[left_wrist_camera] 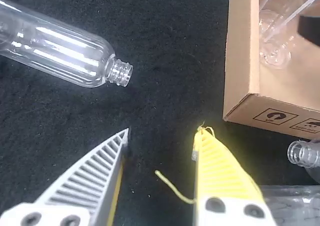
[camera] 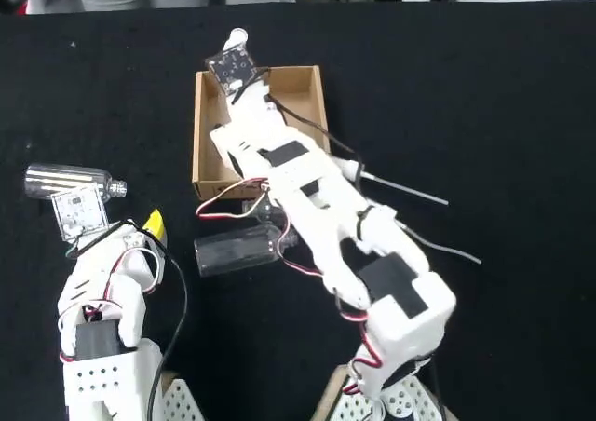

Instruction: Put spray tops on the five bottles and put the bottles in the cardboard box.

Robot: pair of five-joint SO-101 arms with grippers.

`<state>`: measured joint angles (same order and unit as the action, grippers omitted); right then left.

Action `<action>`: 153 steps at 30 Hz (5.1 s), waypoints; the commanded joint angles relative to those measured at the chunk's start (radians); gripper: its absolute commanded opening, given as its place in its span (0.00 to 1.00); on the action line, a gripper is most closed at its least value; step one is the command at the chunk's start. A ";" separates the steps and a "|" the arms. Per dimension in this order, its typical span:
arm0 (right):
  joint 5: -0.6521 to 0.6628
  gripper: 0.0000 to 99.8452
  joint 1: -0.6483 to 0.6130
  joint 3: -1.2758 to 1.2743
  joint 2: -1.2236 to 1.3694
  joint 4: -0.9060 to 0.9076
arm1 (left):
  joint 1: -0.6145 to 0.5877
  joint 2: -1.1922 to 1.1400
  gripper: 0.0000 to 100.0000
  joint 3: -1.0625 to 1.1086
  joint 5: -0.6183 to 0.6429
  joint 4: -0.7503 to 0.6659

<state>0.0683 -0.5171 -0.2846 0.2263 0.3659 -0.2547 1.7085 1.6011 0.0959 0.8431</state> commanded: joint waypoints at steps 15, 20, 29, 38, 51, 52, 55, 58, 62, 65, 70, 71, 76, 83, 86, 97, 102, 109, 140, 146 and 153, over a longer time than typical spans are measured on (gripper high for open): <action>-0.009 0.31 -0.020 0.013 -0.395 0.479 | -0.012 0.012 0.19 -0.005 -0.005 -0.011; -0.009 0.31 -0.020 0.012 -0.510 0.626 | -0.012 0.012 0.19 -0.005 -0.005 -0.011; -0.009 0.31 -0.020 0.012 -0.647 0.902 | -0.012 0.012 0.19 -0.004 -0.005 -0.011; -0.023 0.31 -0.026 0.010 -0.722 1.114 | -0.012 0.012 0.19 -0.004 -0.005 -0.011; 0.011 0.31 -0.028 -0.027 -0.719 1.115 | -0.012 0.012 0.19 -0.004 -0.006 -0.011; 0.048 0.31 -0.028 -0.041 -0.719 1.105 | -0.012 0.012 0.19 -0.004 -0.006 -0.011; 0.158 0.31 -0.041 -0.097 -0.717 1.040 | -0.013 0.012 0.19 -0.004 -0.006 -0.011; 0.222 0.31 -0.048 -0.165 -0.717 0.964 | -0.013 0.012 0.19 -0.004 -0.006 -0.011; 0.311 0.31 -0.049 -0.185 -0.682 0.962 | -0.013 0.012 0.19 -0.004 -0.006 -0.011; 0.364 0.31 -0.048 -0.185 -0.619 0.959 | -0.013 0.012 0.19 -0.004 -0.006 -0.011; 0.405 0.31 -0.049 -0.124 -0.506 0.959 | -0.013 0.012 0.19 -0.004 -0.006 -0.011; 0.420 0.31 -0.049 -0.108 -0.481 0.959 | -0.013 0.012 0.19 -0.004 -0.006 -0.011; 0.476 0.31 -0.049 -0.048 -0.367 0.954 | -0.013 0.012 0.19 -0.004 -0.006 -0.011; 0.552 0.31 -0.044 0.033 -0.260 0.953 | -0.013 0.012 0.19 -0.002 -0.006 -0.011; 0.585 0.31 -0.041 0.062 -0.220 0.953 | -0.013 0.012 0.19 -0.002 -0.006 -0.011; 0.640 0.31 0.009 0.071 -0.081 0.865 | -0.013 0.012 0.19 -0.002 -0.006 -0.011; 0.640 0.31 0.021 0.071 -0.042 0.864 | -0.013 0.012 0.19 -0.002 -0.006 -0.011; 0.640 0.31 0.017 0.070 -0.035 0.887 | -0.013 0.012 0.19 -0.001 -0.006 -0.011; 0.324 0.20 -0.020 -0.028 -0.168 1.031 | -0.013 0.012 0.19 -0.002 -0.006 -0.011; 0.334 0.31 -0.043 -0.031 -0.163 1.031 | -0.013 0.012 0.19 -0.002 -0.006 -0.011; 0.443 0.31 -0.043 -0.033 -0.163 1.010 | -0.013 0.012 0.19 -0.002 -0.006 -0.011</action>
<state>0.4703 -0.5340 -0.3245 0.1266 1.3878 -0.2547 1.7100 1.6149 0.0959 0.8431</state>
